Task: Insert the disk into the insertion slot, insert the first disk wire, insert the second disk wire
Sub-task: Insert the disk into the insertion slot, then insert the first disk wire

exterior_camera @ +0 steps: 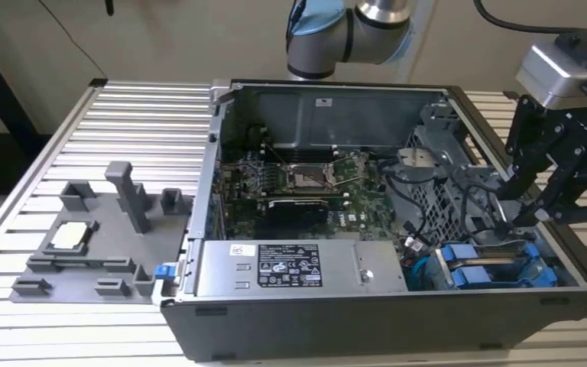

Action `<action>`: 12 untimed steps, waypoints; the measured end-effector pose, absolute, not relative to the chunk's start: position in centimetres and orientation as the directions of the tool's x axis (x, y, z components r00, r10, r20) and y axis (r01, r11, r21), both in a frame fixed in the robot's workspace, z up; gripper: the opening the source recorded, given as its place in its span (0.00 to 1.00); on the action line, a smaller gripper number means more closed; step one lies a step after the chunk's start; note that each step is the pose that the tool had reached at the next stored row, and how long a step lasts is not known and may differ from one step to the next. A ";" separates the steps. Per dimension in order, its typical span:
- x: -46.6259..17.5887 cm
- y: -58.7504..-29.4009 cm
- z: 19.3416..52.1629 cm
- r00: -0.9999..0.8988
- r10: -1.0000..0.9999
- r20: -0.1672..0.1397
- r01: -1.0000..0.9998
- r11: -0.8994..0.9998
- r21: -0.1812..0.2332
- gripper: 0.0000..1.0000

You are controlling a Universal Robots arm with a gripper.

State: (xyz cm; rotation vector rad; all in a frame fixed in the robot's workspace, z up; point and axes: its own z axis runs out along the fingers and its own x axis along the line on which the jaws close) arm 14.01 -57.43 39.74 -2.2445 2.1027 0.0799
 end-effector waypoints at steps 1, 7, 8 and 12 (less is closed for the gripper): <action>14.0 -57.4 39.7 0.083 -0.993 -0.081 -0.996 -0.083 -0.013 0.40; 14.0 -57.4 39.7 0.132 -0.988 -0.079 -0.991 -0.130 -0.034 0.40; 14.0 -57.4 39.7 0.134 -0.988 -0.078 -0.991 -0.132 -0.039 0.40; 14.1 -57.4 39.6 0.145 -0.987 -0.076 -0.988 -0.141 -0.057 0.40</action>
